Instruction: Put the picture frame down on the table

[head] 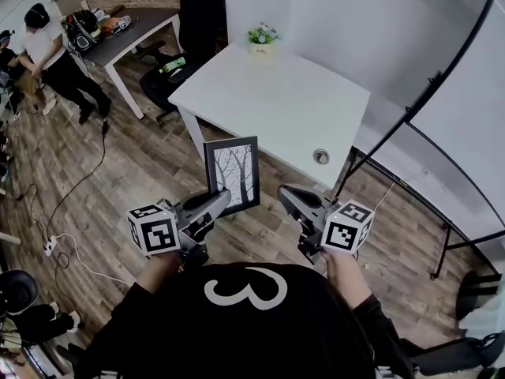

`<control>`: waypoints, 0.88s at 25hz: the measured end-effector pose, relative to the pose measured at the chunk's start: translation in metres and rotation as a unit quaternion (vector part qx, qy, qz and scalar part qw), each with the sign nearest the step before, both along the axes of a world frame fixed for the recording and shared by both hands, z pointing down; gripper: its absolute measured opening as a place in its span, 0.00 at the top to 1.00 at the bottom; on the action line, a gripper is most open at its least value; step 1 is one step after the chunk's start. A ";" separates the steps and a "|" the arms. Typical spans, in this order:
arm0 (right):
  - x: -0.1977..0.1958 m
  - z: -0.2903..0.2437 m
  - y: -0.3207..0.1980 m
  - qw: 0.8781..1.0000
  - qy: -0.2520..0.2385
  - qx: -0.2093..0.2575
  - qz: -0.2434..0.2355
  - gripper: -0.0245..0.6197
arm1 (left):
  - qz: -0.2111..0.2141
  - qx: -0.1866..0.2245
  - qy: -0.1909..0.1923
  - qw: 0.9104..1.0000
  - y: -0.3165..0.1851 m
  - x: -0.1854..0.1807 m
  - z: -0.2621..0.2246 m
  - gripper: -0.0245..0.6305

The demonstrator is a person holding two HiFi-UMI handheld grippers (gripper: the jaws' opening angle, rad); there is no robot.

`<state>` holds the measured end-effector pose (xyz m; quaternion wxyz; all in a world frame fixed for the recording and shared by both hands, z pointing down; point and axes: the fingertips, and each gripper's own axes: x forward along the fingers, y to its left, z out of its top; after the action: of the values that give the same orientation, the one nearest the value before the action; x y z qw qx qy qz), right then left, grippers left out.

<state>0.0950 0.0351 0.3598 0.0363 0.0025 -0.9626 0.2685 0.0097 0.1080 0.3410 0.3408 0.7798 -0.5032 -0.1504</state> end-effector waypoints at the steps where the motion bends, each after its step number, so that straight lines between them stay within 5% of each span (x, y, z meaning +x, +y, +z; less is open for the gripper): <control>1: -0.003 -0.001 -0.001 1.000 0.001 0.002 -0.003 0.93 | -0.003 -0.002 0.003 1.000 -0.001 -0.003 -0.001 0.88; 12: -0.018 -0.008 -0.013 1.000 -0.009 0.021 -0.013 0.93 | 0.008 -0.003 -0.004 1.000 -0.024 -0.008 0.000 0.88; 22: -0.012 0.016 -0.047 0.999 0.012 0.013 0.050 0.93 | 0.075 -0.023 0.008 0.997 -0.069 -0.002 0.033 0.88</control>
<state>0.0829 -0.0120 0.3762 0.0348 0.0541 -0.9642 0.2573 0.0072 0.0391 0.3737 0.3729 0.8059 -0.4443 -0.1187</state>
